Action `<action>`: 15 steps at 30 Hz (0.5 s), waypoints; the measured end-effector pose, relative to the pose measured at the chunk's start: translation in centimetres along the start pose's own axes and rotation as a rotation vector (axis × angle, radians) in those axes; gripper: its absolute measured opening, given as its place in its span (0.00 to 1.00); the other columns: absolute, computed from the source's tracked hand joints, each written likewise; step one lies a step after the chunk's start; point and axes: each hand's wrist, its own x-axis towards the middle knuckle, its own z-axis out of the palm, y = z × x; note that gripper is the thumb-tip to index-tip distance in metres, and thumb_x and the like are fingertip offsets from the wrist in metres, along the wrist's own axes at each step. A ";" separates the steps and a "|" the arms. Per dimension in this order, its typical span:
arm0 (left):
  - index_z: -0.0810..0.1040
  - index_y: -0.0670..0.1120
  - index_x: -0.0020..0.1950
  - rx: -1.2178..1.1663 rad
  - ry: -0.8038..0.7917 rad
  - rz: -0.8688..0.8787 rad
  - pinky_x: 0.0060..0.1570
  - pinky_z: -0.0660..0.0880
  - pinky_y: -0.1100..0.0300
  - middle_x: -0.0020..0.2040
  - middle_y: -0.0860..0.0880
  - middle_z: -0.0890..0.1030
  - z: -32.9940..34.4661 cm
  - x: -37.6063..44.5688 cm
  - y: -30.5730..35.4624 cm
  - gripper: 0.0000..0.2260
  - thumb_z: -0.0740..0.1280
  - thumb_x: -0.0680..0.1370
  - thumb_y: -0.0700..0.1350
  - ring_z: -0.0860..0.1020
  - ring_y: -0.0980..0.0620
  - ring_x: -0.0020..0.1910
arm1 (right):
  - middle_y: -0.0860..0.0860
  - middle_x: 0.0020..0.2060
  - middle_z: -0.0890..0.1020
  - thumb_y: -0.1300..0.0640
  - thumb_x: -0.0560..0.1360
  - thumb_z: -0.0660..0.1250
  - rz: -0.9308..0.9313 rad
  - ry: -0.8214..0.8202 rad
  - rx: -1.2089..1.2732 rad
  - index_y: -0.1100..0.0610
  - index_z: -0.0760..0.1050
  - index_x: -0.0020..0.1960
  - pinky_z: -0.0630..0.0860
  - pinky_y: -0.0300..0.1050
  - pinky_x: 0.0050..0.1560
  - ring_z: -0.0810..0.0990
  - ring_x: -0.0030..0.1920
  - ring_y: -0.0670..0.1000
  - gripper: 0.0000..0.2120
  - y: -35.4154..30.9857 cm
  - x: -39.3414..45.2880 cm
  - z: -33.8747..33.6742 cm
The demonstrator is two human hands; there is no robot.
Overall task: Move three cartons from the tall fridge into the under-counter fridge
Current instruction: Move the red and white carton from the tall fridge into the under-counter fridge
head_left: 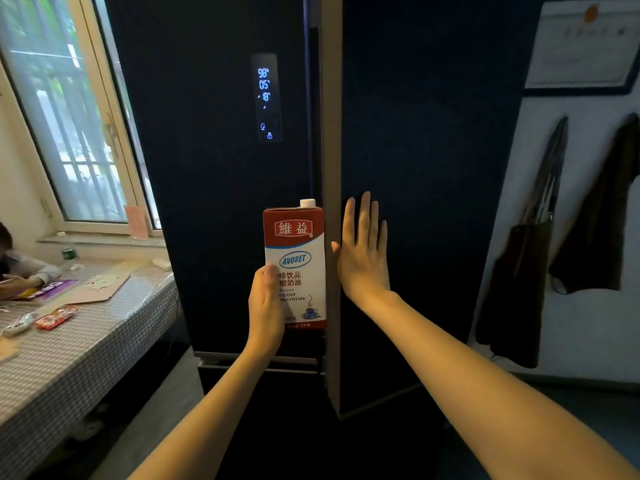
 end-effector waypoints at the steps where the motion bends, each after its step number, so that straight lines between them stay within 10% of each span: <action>1: 0.73 0.53 0.59 -0.001 -0.006 -0.004 0.42 0.82 0.64 0.53 0.51 0.85 -0.5 1.0 -0.3 0.20 0.58 0.79 0.66 0.86 0.53 0.52 | 0.59 0.81 0.33 0.44 0.80 0.58 0.007 -0.005 -0.021 0.57 0.30 0.81 0.48 0.66 0.79 0.36 0.81 0.61 0.45 -0.4 0.7 0.8; 6: 0.73 0.51 0.60 -0.041 -0.045 -0.019 0.42 0.82 0.64 0.56 0.49 0.84 -3.2 5.8 -2.5 0.20 0.58 0.78 0.64 0.86 0.55 0.51 | 0.63 0.81 0.38 0.49 0.76 0.69 0.083 0.000 -0.095 0.59 0.34 0.82 0.52 0.70 0.78 0.42 0.81 0.65 0.52 -2.4 4.0 5.1; 15: 0.74 0.50 0.59 -0.128 -0.100 -0.091 0.49 0.82 0.55 0.57 0.47 0.84 -6.5 11.0 -6.3 0.20 0.58 0.77 0.63 0.86 0.50 0.53 | 0.62 0.81 0.39 0.45 0.83 0.57 0.091 -0.011 -0.245 0.58 0.37 0.83 0.52 0.69 0.78 0.40 0.81 0.64 0.40 -1.8 7.6 10.6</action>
